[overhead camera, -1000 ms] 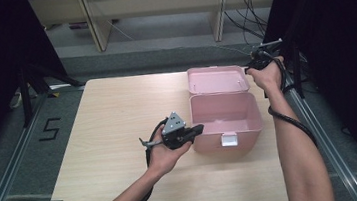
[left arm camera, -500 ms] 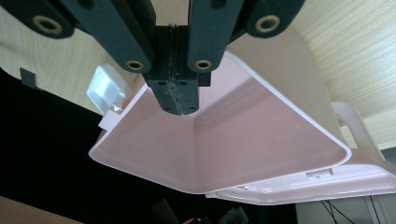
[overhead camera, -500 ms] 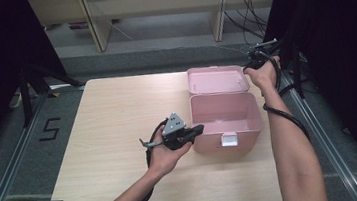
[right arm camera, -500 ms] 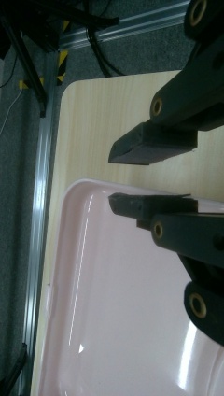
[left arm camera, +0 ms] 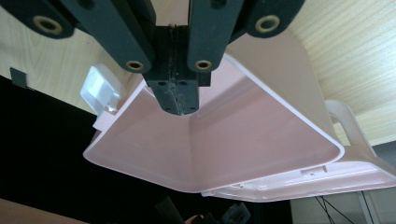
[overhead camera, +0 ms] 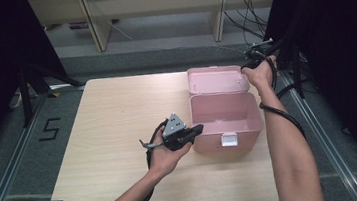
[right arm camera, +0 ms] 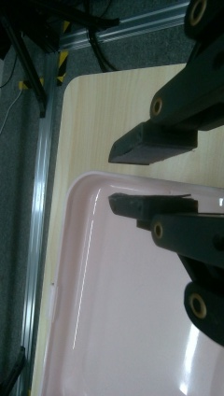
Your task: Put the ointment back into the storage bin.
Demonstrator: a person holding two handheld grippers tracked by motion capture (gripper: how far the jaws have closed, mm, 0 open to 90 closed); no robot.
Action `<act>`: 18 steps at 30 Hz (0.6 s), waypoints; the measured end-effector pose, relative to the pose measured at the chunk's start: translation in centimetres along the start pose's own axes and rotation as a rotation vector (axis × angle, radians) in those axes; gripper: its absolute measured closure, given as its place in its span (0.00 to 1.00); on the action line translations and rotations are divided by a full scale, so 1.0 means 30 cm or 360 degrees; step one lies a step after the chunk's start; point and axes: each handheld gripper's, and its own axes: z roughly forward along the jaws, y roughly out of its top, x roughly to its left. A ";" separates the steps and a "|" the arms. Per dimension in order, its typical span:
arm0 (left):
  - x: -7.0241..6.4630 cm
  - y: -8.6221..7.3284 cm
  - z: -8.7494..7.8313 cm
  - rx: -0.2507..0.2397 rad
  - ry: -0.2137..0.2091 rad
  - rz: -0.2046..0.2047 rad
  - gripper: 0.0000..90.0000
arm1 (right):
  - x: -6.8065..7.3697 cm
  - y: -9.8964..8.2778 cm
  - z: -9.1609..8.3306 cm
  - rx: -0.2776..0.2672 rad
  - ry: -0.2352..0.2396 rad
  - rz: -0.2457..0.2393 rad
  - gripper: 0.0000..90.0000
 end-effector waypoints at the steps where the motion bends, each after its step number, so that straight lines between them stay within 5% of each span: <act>1: 0.000 0.000 0.000 0.0000 0.0002 0.0007 0.99 | 0.000 -0.001 0.002 0.0002 0.0005 0.0002 0.82; 7: -0.004 -0.003 0.005 -0.0005 0.0010 0.0022 1.00 | 0.011 -0.005 0.016 0.0001 0.0004 0.0057 0.83; 9: -0.003 -0.003 0.006 -0.0003 0.0008 0.0022 1.00 | 0.001 -0.006 0.025 -0.0012 -0.0008 -0.0021 0.83; 12: -0.002 -0.003 0.006 -0.0002 0.0003 0.0019 1.00 | 0.008 -0.004 0.034 0.0033 0.0002 0.0053 0.84; 14: -0.002 -0.003 0.007 -0.0004 0.0002 0.0018 1.00 | -0.001 -0.003 0.037 0.0028 -0.0017 -0.0008 0.85; 16: -0.002 -0.003 0.008 -0.0004 0.0002 0.0018 1.00 | 0.009 -0.001 0.040 0.0051 -0.0005 0.0063 0.85; 18: -0.002 -0.004 0.009 -0.0007 0.0000 0.0018 1.00 | 0.004 0.000 0.045 0.0046 -0.0021 0.0026 0.86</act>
